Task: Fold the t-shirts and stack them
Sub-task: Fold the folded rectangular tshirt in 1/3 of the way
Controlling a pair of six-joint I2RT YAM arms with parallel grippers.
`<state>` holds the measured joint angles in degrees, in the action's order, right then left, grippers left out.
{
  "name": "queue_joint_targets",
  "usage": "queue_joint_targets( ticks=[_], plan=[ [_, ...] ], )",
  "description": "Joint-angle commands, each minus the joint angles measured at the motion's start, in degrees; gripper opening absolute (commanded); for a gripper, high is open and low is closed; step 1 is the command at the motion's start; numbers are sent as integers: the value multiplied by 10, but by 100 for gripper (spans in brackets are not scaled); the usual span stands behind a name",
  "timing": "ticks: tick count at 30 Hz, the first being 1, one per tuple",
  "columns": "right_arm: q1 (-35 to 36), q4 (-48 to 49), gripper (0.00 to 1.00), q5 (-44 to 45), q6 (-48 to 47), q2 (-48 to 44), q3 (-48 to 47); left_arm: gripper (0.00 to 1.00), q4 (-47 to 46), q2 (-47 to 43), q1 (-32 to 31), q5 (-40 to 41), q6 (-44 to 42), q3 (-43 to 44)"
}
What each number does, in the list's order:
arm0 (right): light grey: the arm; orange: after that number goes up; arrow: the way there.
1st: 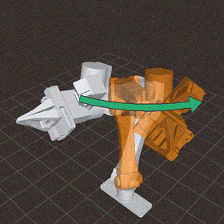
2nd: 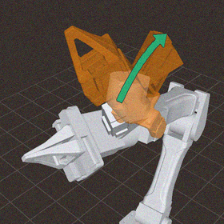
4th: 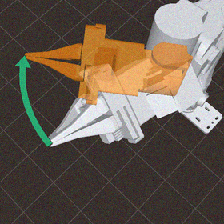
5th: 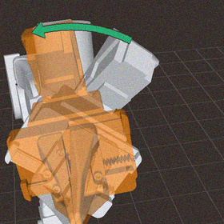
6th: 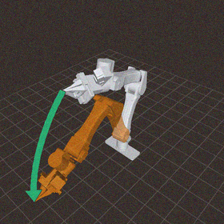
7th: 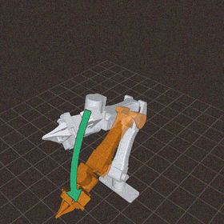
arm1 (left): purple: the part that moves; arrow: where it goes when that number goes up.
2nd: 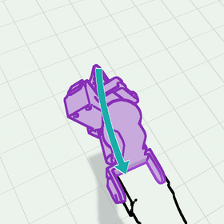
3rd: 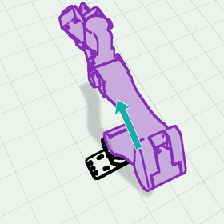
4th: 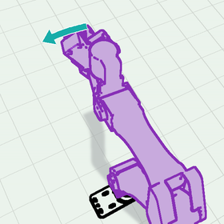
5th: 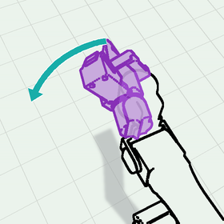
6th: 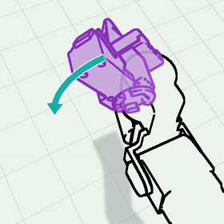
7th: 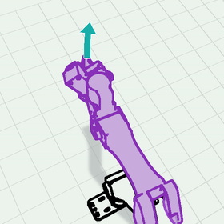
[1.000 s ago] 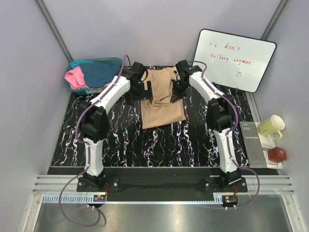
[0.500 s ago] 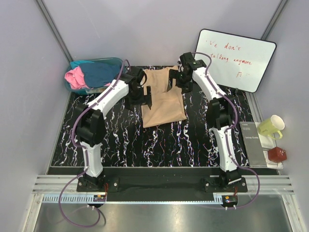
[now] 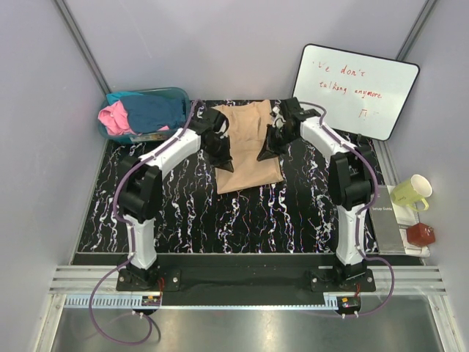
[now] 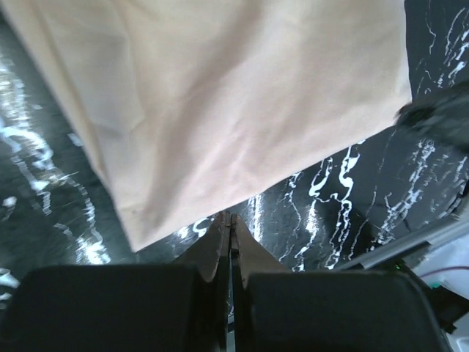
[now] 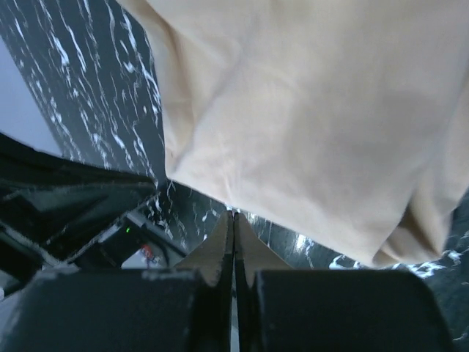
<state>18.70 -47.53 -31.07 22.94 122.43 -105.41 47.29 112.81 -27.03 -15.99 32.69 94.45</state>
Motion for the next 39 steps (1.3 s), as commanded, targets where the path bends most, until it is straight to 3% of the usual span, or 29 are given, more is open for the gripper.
queue_joint_targets(
  ticks=[1,8,25,34,39],
  plan=[
    [2,89,0,-90,51,-49,99,0,-85,26,0,-77,36,-41],
    [2,134,0,-92,77,-64,222,0,-102,74,0,-91,41,-61],
    [0,99,0,-24,122,29,266,0,-62,96,3,-48,17,-63],
    [-2,99,0,-12,82,-83,233,0,-41,54,3,-35,-5,-47],
    [-9,96,0,17,79,-90,237,0,-30,46,3,-24,-16,-53]
  ],
)
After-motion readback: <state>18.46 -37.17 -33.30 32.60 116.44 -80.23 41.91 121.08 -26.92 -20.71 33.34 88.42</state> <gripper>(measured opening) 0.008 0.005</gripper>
